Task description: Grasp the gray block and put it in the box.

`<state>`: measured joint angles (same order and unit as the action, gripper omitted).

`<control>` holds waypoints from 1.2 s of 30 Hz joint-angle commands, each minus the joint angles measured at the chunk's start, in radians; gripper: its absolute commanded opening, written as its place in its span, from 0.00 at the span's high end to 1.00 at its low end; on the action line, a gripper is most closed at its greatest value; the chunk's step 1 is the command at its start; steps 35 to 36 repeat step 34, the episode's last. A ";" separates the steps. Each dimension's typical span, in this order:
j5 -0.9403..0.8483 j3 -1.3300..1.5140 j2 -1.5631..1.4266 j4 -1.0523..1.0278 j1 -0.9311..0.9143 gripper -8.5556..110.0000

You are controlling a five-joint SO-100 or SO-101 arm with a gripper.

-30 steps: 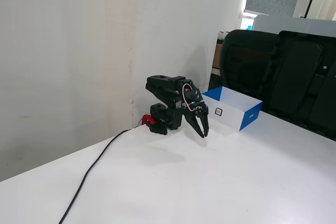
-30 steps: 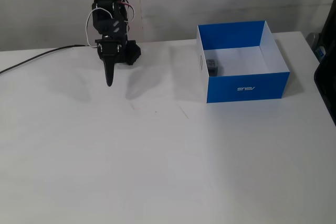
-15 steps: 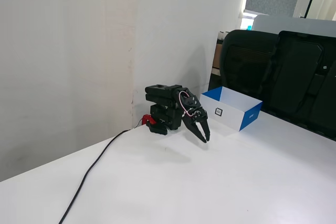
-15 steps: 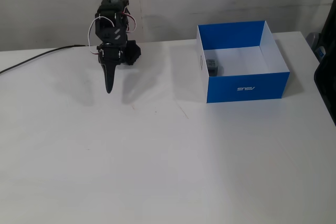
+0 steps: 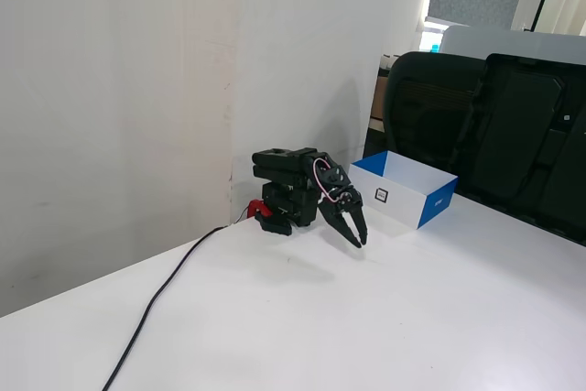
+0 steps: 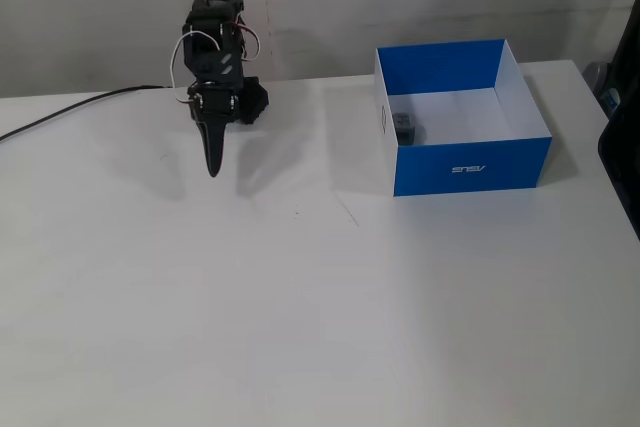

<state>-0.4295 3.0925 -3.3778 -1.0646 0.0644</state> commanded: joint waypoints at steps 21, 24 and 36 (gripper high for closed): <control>-0.014 0.066 -0.017 -0.017 -0.021 0.88; -0.014 0.066 -0.017 -0.017 -0.021 0.88; -0.014 0.066 -0.017 -0.017 -0.021 0.90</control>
